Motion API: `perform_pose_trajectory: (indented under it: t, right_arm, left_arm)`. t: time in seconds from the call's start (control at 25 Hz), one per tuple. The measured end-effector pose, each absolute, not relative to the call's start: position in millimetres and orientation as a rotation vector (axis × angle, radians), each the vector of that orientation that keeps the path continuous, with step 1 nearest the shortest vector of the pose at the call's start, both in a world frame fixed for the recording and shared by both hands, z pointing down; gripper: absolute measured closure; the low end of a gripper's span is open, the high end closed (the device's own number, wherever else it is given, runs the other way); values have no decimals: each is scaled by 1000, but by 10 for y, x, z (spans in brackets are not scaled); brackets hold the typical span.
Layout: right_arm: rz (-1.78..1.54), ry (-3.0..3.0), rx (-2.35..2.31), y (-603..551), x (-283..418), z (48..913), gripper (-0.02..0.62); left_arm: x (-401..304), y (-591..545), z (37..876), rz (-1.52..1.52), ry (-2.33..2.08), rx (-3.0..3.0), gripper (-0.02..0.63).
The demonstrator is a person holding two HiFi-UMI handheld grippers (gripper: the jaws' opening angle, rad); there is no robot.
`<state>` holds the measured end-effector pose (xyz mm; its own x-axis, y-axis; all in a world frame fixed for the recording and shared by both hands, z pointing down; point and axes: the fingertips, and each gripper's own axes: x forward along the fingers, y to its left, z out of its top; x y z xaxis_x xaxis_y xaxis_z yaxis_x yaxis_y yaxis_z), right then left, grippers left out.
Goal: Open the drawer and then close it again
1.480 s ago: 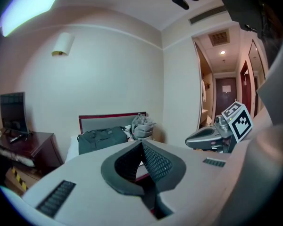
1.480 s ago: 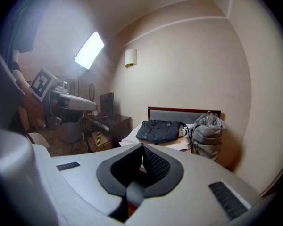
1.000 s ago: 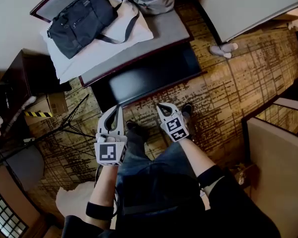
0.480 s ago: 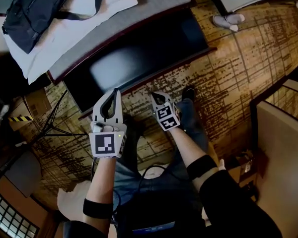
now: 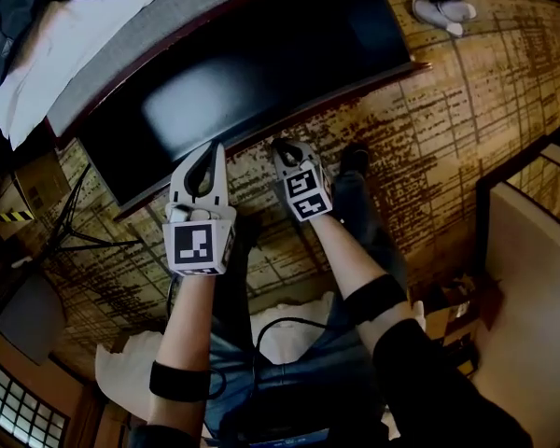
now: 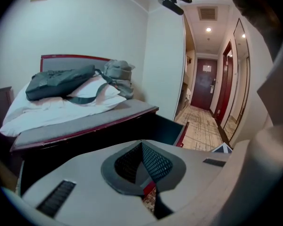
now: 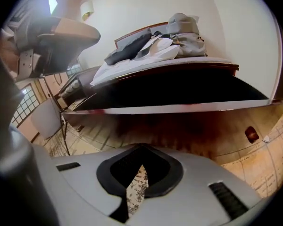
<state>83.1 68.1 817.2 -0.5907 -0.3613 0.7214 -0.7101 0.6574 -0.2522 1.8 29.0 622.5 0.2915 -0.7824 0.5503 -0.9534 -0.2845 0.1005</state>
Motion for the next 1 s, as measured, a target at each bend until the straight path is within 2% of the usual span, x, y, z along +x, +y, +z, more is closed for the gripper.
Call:
perform_pose_trajectory:
  t: [0.28, 1.0]
  right_arm:
    - [657, -2285, 859, 472, 825, 8135, 595]
    - [682, -2296, 1010, -225, 481, 8127, 595]
  left_arm:
    - [-112, 403, 6569, 606, -1564, 2095, 603]
    - [-522, 578, 6727, 586, -1646, 1996, 603]
